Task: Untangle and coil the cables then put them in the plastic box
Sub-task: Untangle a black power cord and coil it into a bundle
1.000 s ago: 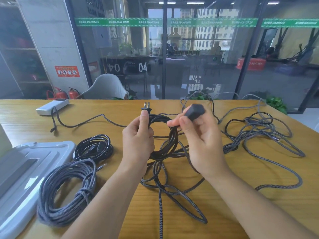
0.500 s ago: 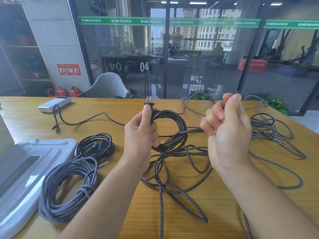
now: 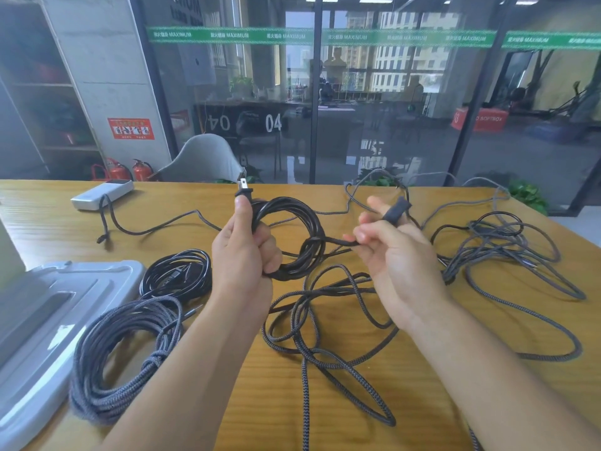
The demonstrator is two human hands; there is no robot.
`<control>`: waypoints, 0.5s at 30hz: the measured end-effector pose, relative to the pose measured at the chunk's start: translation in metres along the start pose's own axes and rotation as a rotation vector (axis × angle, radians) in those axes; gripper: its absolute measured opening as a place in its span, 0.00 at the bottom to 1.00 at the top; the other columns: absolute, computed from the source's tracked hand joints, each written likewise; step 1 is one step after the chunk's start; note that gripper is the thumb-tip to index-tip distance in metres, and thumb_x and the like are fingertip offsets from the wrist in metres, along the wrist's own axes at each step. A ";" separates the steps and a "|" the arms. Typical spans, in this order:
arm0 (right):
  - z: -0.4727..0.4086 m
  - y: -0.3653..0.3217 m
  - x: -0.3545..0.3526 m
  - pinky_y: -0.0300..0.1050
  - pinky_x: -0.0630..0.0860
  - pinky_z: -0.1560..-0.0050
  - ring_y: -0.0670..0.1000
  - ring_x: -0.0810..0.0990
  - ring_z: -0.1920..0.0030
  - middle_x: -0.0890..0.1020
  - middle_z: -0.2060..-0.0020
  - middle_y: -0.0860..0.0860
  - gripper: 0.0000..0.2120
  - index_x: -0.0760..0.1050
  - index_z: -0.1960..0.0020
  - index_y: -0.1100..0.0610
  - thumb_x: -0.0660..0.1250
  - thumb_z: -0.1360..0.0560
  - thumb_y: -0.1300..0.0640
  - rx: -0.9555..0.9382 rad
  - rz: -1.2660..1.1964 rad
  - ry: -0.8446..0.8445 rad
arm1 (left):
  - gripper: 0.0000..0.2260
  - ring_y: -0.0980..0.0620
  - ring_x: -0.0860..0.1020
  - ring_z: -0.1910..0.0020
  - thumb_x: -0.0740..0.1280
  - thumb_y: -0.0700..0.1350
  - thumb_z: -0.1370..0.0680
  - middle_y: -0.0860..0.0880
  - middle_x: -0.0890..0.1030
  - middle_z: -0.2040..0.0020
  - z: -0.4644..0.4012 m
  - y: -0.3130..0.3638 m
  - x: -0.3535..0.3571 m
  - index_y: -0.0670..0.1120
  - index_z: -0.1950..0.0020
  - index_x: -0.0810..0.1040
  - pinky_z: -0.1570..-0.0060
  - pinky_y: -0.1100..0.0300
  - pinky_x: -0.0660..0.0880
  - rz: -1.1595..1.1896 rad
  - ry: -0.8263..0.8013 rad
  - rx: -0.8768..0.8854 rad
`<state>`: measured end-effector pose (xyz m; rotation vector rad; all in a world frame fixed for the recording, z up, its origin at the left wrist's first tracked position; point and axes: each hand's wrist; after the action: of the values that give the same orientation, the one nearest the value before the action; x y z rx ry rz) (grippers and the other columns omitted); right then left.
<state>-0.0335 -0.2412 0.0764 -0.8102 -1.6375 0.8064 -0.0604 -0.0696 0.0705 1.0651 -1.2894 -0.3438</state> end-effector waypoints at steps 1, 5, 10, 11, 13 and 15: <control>0.000 0.002 -0.001 0.45 0.81 0.49 0.46 0.78 0.66 0.75 0.60 0.52 0.23 0.71 0.29 0.62 0.60 0.22 0.76 0.056 -0.003 -0.010 | 0.17 0.55 0.55 0.75 0.62 0.55 0.14 0.52 0.59 0.70 -0.001 0.002 0.000 0.51 0.60 0.66 0.75 0.61 0.54 0.008 0.008 0.009; 0.000 0.009 0.000 0.43 0.83 0.54 0.48 0.73 0.65 0.75 0.57 0.54 0.22 0.70 0.27 0.63 0.58 0.19 0.74 0.191 0.032 -0.047 | 0.15 0.55 0.54 0.74 0.62 0.55 0.14 0.52 0.57 0.69 0.000 0.006 -0.001 0.50 0.56 0.79 0.75 0.61 0.53 0.043 -0.003 0.027; 0.001 0.017 -0.005 0.46 0.84 0.49 0.52 0.84 0.50 0.80 0.46 0.56 0.21 0.68 0.26 0.61 0.66 0.17 0.65 0.193 0.137 -0.075 | 0.14 0.56 0.54 0.76 0.60 0.55 0.14 0.53 0.57 0.70 0.003 0.011 0.002 0.50 0.54 0.76 0.76 0.63 0.53 0.099 -0.095 -0.008; 0.001 0.018 -0.005 0.45 0.84 0.49 0.52 0.85 0.50 0.81 0.46 0.55 0.20 0.71 0.28 0.61 0.68 0.18 0.63 0.177 0.162 -0.061 | 0.14 0.57 0.54 0.76 0.60 0.55 0.14 0.53 0.58 0.70 0.004 0.011 0.003 0.50 0.55 0.74 0.76 0.63 0.53 0.098 -0.113 -0.010; 0.003 0.017 -0.005 0.45 0.85 0.54 0.53 0.87 0.54 0.84 0.51 0.54 0.15 0.77 0.35 0.60 0.72 0.21 0.60 0.128 0.212 0.015 | 0.15 0.57 0.54 0.76 0.59 0.55 0.14 0.53 0.58 0.70 0.006 0.010 0.005 0.50 0.55 0.74 0.77 0.63 0.53 0.078 -0.139 -0.013; 0.002 0.017 -0.005 0.46 0.85 0.56 0.54 0.88 0.57 0.86 0.53 0.55 0.12 0.78 0.43 0.56 0.76 0.24 0.59 0.097 0.240 0.106 | 0.15 0.57 0.55 0.76 0.59 0.55 0.14 0.52 0.58 0.70 0.009 0.006 0.007 0.49 0.55 0.78 0.77 0.64 0.54 0.057 -0.169 -0.022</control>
<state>-0.0332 -0.2371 0.0594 -0.9759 -1.4133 0.9852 -0.0677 -0.0758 0.0790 0.9949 -1.4601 -0.4109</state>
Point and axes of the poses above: each hand's wrist, its own z-axis away from the middle knuckle, its own x-axis out of the palm, y = z × x
